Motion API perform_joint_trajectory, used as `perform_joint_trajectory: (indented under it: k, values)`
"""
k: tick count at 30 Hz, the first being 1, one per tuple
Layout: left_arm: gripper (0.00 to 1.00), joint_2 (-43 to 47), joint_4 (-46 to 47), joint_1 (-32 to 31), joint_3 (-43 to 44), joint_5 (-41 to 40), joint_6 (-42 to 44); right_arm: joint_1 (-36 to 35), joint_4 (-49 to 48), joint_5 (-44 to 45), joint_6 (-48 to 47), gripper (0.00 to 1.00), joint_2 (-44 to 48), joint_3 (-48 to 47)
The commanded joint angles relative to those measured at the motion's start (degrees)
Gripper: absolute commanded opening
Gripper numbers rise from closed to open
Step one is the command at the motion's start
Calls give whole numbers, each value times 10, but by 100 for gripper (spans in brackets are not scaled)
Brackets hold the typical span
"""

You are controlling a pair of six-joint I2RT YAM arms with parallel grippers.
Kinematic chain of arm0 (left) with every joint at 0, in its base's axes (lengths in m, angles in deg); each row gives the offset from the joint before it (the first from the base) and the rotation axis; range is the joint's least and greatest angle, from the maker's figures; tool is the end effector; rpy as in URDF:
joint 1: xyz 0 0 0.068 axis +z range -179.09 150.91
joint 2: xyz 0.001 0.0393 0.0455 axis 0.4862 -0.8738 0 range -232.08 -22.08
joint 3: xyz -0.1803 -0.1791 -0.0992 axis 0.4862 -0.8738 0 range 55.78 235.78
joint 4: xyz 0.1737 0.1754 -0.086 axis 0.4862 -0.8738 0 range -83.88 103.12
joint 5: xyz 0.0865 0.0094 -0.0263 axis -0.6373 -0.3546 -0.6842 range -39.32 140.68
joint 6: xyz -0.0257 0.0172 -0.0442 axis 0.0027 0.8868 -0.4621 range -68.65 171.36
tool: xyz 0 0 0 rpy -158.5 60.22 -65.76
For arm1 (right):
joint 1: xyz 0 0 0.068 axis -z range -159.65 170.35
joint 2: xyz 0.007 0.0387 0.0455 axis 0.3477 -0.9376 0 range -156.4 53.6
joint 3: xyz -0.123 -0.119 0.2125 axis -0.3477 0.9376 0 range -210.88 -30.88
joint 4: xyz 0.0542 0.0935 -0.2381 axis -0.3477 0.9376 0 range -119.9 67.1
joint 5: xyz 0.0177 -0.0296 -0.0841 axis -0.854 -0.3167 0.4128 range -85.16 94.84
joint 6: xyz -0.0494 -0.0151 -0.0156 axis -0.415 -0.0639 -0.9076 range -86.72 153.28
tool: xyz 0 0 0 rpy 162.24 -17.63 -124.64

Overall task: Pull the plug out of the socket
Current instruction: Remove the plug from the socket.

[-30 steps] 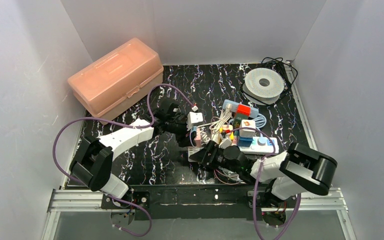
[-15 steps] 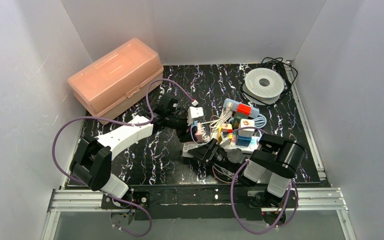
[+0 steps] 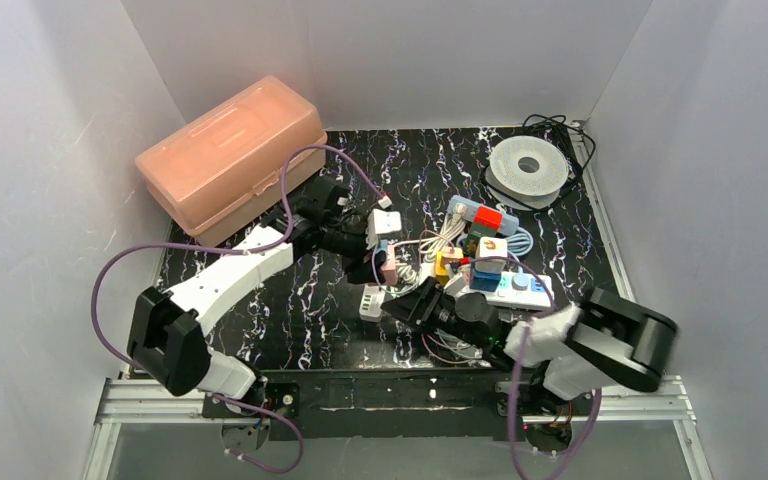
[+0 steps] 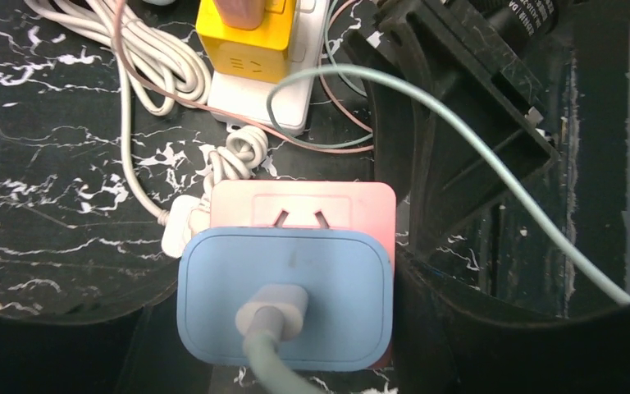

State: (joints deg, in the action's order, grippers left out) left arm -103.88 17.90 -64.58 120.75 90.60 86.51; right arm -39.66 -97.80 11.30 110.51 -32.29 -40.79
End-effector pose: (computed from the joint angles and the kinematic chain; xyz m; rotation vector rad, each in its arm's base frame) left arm 0.2581 -0.2121 0.3401 1.3910 1.0988 -0.6217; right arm 0.1170 0.1946 0.1382 0.4010 1.9858 1.5938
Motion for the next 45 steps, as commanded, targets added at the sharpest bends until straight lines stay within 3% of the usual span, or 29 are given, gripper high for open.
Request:
perform_joint_trajectory:
  k: [1, 4, 8, 12, 15, 19, 24, 27, 31, 35, 39, 45]
  values:
    - [0, 62, -146, 9, 66, 40, 21, -23, 373, 38, -118, 75, 191, -52]
    - [0, 89, -194, 11, 73, 26, 10, -53, 521, 59, -205, 78, 279, -102]
    - [0, 136, -236, 11, 58, -7, -5, -109, 644, 66, -260, 78, 388, -129]
    - [0, 188, -299, 11, 49, -5, -12, -200, 787, 150, -287, 78, 487, -191]
    - [0, 228, -331, 11, 36, 9, -10, -245, 884, 203, -310, 78, 498, -265]
    - [0, 270, -392, 10, 13, 19, 48, -254, 955, 244, -349, 78, 452, -367]
    - [0, 279, -437, 9, 5, 12, 81, -253, 874, 284, -415, 84, 384, -418]
    - [0, 294, -430, 9, 9, 35, 87, -241, 822, 264, -451, 85, 331, -449]
    - [0, 353, -303, 9, -45, 39, 75, -222, 777, 204, -459, 86, 279, -476]
    - [0, 401, -198, 9, -87, 64, 90, -208, 733, 162, -457, 88, 284, -473]
    - [0, 416, -118, 9, -104, 77, 95, -177, 655, 92, -429, 93, 308, -433]
    - [0, 406, -63, -13, -100, 82, 140, -160, 629, 71, -445, 95, 313, -417]
